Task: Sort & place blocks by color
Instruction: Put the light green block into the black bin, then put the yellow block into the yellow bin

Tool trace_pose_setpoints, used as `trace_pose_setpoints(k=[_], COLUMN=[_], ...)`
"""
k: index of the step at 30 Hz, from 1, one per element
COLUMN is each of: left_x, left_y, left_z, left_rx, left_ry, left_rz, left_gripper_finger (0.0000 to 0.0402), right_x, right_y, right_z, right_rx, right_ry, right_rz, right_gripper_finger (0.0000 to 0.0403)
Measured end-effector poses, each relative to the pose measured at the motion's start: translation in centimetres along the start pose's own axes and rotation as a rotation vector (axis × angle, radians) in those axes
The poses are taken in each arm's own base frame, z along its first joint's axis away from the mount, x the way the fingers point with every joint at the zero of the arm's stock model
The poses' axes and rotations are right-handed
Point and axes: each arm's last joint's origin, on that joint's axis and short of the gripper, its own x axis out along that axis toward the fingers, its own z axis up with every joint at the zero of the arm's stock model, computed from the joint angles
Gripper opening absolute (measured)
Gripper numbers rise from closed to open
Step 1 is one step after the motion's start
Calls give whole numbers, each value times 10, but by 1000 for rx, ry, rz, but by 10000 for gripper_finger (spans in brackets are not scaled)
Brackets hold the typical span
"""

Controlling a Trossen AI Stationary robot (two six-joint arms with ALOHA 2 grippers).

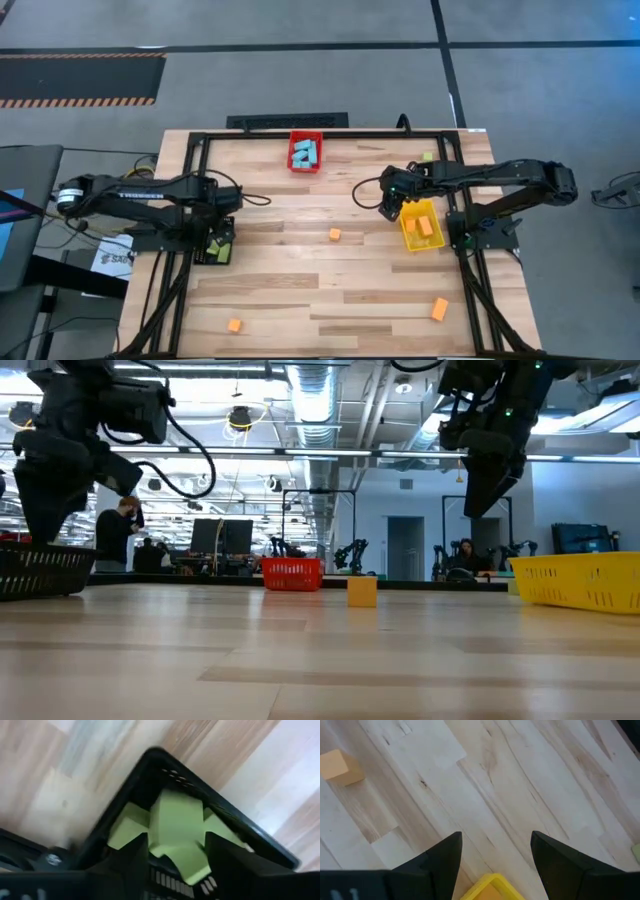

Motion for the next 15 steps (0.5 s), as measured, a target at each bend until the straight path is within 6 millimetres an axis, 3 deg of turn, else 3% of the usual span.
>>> trace_pose_setpoints(k=[7,15], left_x=[-15,-51], left_y=[-8,-27], left_z=[13,33], left_rx=[220,306], left_ry=[-64,-291], left_rz=[42,-46], left_gripper_finger=[231,232], right_x=[0,0], right_y=[0,1], right_z=[0,-2], right_rx=[-4,-9], right_ry=[1,30], right_rz=[2,45], right_gripper_finger=[260,260])
